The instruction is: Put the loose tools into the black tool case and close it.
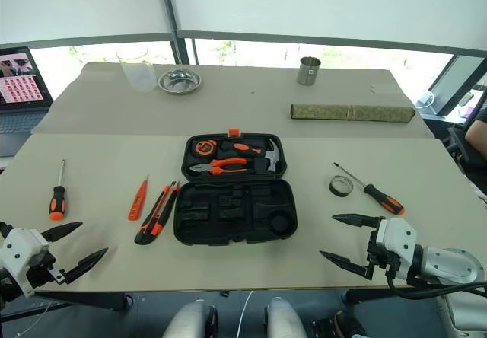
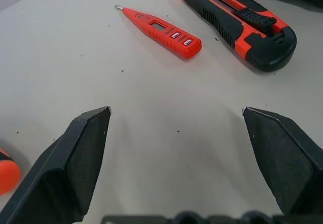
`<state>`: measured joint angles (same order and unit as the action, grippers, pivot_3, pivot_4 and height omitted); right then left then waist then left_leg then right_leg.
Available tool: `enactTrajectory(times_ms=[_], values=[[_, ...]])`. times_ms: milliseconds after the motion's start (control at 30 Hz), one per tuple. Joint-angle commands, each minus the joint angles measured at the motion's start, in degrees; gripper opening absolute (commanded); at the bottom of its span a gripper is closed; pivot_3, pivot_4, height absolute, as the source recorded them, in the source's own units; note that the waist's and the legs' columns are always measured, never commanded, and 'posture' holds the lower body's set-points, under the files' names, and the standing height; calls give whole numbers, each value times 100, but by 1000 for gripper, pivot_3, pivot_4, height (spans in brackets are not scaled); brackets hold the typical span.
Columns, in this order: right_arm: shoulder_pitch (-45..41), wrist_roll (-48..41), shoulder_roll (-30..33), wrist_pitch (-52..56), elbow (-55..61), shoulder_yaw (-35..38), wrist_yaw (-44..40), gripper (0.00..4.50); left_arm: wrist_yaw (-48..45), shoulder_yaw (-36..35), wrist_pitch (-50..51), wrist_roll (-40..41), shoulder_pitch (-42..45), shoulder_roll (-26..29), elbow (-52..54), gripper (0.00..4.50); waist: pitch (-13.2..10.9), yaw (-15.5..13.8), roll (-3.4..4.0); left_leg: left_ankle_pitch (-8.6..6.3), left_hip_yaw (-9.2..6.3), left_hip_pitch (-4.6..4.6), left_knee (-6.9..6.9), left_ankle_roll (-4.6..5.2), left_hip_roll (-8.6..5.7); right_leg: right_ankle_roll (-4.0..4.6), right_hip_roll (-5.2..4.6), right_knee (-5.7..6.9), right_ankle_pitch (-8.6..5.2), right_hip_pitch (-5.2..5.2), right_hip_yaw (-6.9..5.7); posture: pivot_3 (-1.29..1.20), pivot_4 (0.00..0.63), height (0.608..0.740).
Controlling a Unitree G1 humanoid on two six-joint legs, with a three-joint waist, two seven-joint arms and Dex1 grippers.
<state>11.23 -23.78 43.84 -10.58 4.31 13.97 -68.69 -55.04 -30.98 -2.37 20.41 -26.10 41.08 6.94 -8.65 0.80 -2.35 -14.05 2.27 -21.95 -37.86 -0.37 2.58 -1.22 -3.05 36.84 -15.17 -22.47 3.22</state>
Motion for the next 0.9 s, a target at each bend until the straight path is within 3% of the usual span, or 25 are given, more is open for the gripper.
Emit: enactTrajectory(times_ms=[33,100,267,367,500,633,733,900], values=[[-352,-39,-265,-385,-12,-38,139,4399,98,-315,284,393,-130,-58,276,4500,0,0,-2,0,0,0,0,0,0,0,0,0,0,0,0,0,150,740],[-641,-112,-721,-656,5,-152,354,4399,233,-726,914,942,-290,-122,445,4500,3,47,-17,0,1,2,0,0,5,0,4,0,1,-1,2,0,150,740],[-1114,-1052,-1217,207,737,-457,425,4399,1747,-1911,1941,1392,-632,-818,661,4500,-5,86,-1,-5,-25,-1,0,-2,27,1,33,19,1,-20,39,0,150,740],[-1322,-1015,-1792,-23,1070,-684,790,4399,2327,-2375,2707,1777,-988,-1201,579,4500,-2,104,-8,-11,-26,1,0,-3,26,2,35,19,1,-22,41,0,150,740],[-1397,-709,-2293,-402,1321,-980,996,4399,2832,-2707,3289,2178,-1047,-1299,886,4500,5,48,-22,-12,-29,-6,0,-6,25,1,38,24,1,-36,39,0,150,740],[-1388,-635,-2389,-315,1479,-1141,1182,4399,3230,-2762,4069,2791,-699,-896,1362,4500,7,-46,-25,-8,-25,-2,-1,-12,23,4,35,25,2,-39,39,0,150,740],[-1388,-628,-2306,-182,1567,-1269,1178,4399,3705,-2587,5151,3241,-40,-84,1303,4500,17,-84,-42,-1,-23,1,-1,-22,24,8,39,29,4,-37,29,0,150,740],[-1727,-646,-2180,-56,1343,-1362,1130,4399,4439,-1327,6080,2652,1731,925,163,4500,13,-17,-27,6,-23,13,-1,-33,19,23,50,35,16,-30,37,0,150,740]])
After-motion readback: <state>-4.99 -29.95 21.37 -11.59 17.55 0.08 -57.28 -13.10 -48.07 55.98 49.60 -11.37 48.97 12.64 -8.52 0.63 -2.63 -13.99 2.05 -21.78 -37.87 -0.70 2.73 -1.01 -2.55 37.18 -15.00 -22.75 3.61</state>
